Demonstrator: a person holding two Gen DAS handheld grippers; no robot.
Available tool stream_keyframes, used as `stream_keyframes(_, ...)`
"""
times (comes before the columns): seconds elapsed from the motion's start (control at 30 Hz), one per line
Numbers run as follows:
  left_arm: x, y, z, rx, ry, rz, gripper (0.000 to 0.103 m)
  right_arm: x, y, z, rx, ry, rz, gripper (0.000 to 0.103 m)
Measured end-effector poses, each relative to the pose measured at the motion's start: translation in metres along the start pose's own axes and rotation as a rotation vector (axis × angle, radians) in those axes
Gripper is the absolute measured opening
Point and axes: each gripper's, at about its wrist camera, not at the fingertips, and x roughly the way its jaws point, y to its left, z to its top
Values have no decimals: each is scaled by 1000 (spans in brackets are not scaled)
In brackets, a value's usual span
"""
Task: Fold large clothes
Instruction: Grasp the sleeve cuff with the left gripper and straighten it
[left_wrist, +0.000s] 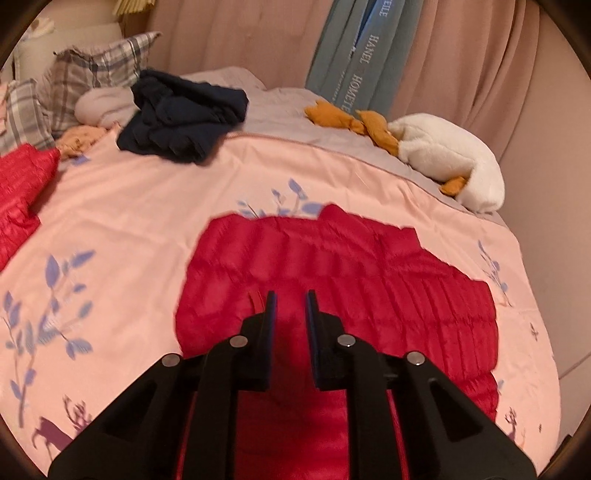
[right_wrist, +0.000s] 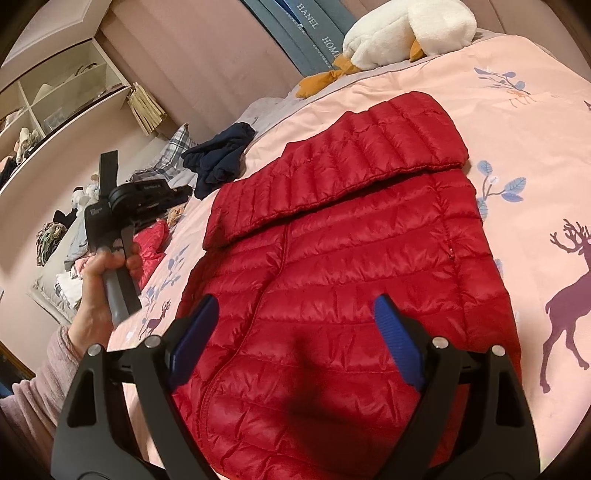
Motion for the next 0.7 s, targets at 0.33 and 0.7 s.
stream_keyframes(0.33, 18, 12, -6, -31, 80, -59, 32, 2, -1, 1, 10, 6, -3, 87)
stream_keyframes(0.7, 72, 8, -43, -46, 284, -74, 64, 3, -3, 1, 13, 11, -7, 87)
